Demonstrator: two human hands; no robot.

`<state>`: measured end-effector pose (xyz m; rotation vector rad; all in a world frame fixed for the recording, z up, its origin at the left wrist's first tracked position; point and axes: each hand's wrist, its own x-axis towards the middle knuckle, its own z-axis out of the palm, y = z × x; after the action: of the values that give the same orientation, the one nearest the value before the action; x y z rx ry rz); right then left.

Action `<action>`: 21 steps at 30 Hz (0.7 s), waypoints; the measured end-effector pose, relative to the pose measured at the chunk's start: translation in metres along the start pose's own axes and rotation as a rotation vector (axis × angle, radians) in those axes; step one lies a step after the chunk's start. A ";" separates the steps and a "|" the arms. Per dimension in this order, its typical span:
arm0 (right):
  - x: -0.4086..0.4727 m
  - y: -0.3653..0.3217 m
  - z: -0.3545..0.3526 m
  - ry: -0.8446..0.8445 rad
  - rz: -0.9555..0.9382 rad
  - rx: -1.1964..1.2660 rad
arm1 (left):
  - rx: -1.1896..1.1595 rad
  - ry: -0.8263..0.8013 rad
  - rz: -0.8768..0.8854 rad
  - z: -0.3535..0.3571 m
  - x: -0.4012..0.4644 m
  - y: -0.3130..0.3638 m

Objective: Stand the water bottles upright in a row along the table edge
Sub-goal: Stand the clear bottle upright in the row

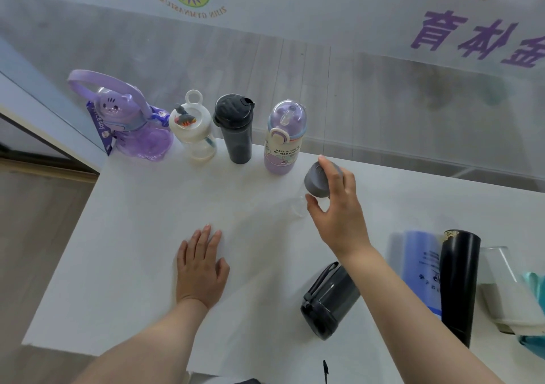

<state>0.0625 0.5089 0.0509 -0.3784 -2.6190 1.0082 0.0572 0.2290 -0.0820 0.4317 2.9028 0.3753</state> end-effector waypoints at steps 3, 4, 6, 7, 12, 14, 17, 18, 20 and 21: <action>0.011 0.007 -0.003 0.038 0.028 -0.006 | -0.001 -0.002 -0.001 0.000 0.001 0.000; 0.015 0.010 -0.004 0.044 0.038 -0.009 | 0.000 -0.002 0.000 0.000 0.001 0.000; 0.025 0.015 -0.006 0.050 0.053 -0.017 | 0.000 -0.003 0.004 0.000 0.001 -0.001; 0.030 0.017 -0.007 0.054 0.053 -0.022 | 0.000 -0.004 0.005 0.000 0.000 -0.001; 0.057 0.025 -0.008 0.068 0.050 -0.029 | -0.003 -0.003 0.008 -0.001 0.001 -0.001; 0.067 0.027 -0.007 0.075 0.054 -0.025 | -0.005 -0.003 0.008 -0.001 0.001 -0.001; 0.078 0.027 -0.004 0.085 0.075 -0.009 | -0.009 -0.005 0.007 -0.001 0.001 -0.002; 0.081 0.027 -0.003 0.088 0.078 -0.009 | -0.009 -0.007 0.006 -0.001 0.001 -0.002; 0.086 0.026 -0.001 0.095 0.070 -0.007 | -0.010 -0.009 0.004 -0.001 0.001 -0.001; 0.089 0.026 -0.001 0.097 0.063 -0.001 | -0.010 -0.010 0.003 -0.001 0.002 -0.001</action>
<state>-0.0156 0.5592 0.0504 -0.5004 -2.5358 0.9825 0.0552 0.2280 -0.0820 0.4352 2.8895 0.3864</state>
